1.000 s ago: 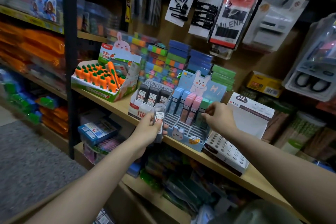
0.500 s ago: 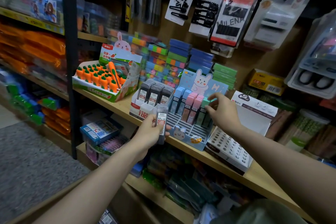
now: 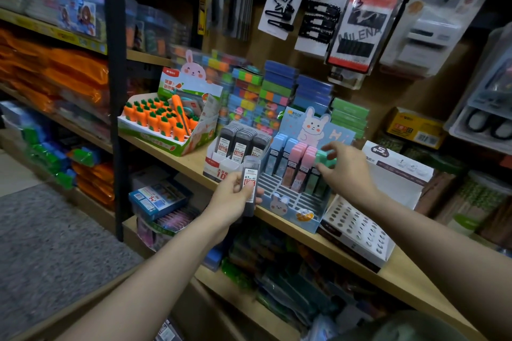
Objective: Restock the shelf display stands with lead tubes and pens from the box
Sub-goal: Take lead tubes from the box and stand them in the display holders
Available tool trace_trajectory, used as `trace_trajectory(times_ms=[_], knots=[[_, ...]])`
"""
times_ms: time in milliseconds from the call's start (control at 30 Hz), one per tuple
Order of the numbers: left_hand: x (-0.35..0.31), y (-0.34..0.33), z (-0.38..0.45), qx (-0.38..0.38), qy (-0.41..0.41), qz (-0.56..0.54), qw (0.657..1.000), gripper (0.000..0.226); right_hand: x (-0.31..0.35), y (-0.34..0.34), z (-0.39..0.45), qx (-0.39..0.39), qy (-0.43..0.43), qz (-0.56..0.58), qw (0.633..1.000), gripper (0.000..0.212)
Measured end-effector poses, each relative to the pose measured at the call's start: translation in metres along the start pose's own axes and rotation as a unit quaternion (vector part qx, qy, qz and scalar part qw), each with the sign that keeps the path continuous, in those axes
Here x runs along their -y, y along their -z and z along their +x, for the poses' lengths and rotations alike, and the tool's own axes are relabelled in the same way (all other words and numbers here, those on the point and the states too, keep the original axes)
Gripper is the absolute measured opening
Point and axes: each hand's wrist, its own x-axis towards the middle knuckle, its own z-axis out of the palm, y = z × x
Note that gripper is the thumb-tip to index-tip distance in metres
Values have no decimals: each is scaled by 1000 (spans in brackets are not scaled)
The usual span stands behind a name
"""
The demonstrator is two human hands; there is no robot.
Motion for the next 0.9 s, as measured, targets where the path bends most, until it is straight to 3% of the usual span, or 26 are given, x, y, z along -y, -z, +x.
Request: trace_trajectory(times_ms=[67,200,367,433,500,567,733,900], knots=[[-3,2,1,4,-7,-7,1000,15,14,1,-6,-10,44,30,999,33],[-10,3,3,30,-10,-19,999,15,58,-13,-13,115,91,132,980,36],[-19,15,9,53,-11,5,999,15,87,-32,-2,138,59,180,972,33],[-24,26,17,-6,-50,65,997,12,91,-32,12,133,48,202,969,30],[-27,43,25,-120,-84,134,980,2,93,-30,30,98,40,214,971,25],[-28,58,33,-202,-69,167,963,23,96,-28,47,43,43,203,977,24],[-17,66,48,-199,-15,173,964,66,104,-48,65,-2,89,185,979,27],[-4,53,58,-180,-62,129,973,52,105,-76,72,2,111,149,983,22]])
